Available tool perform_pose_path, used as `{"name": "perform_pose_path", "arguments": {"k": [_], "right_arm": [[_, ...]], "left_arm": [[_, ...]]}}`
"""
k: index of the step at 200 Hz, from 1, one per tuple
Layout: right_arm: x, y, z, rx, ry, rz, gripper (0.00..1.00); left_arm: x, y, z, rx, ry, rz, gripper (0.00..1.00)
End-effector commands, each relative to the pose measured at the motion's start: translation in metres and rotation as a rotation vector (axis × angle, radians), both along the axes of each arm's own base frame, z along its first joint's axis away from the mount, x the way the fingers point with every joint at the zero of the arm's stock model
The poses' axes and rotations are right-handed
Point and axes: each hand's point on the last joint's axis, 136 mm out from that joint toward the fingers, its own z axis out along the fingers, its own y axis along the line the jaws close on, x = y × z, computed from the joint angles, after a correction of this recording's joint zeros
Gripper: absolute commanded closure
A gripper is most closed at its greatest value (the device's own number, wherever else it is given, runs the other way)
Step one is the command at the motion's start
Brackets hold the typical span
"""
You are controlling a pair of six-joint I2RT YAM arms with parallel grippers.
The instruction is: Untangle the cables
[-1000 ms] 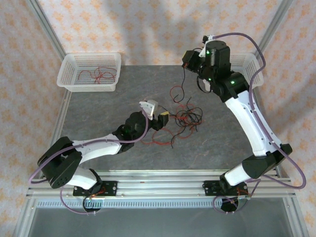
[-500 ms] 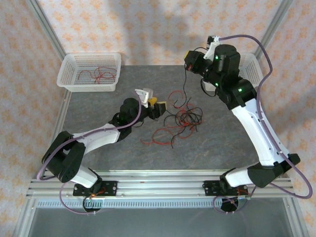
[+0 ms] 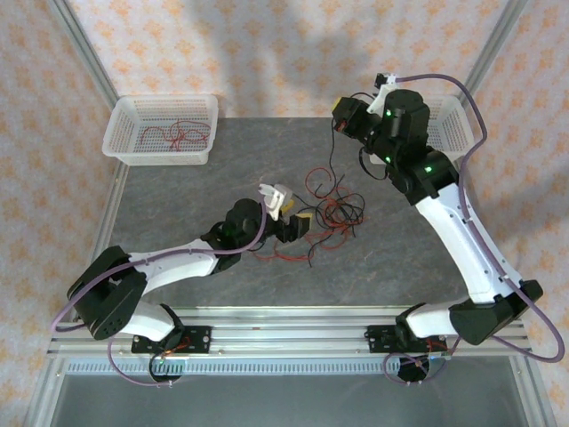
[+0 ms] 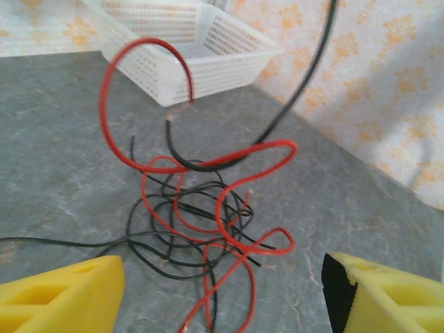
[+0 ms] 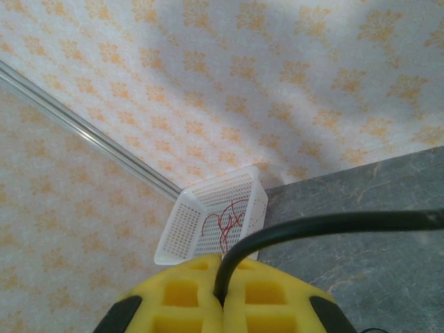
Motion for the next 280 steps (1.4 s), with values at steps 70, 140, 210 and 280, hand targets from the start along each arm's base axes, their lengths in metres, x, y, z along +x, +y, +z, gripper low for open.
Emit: {"name": "perform_pose_path", "arguments": {"k": [70,140,210,280], "right_arm": [[-0.028,0.009,0.016,-0.042,-0.114,0.145,1.0],[-0.03,0.012,0.015,-0.033,-0.115,0.164,1.0],[-0.036,0.011,0.019,-0.019,-0.121,0.175,1.0],[-0.033,0.017,0.016,-0.005,-0.109,0.193,1.0]], "left_arm": [[0.035,-0.004,0.059,-0.296,0.007,-0.249,0.25],[0.035,-0.006,0.039,-0.259,0.041,-0.28,0.3],[0.075,0.011,0.031,-0.144,-0.02,-0.071,0.33],[0.081,0.015,0.032,-0.113,-0.028,-0.038,0.35]]}}
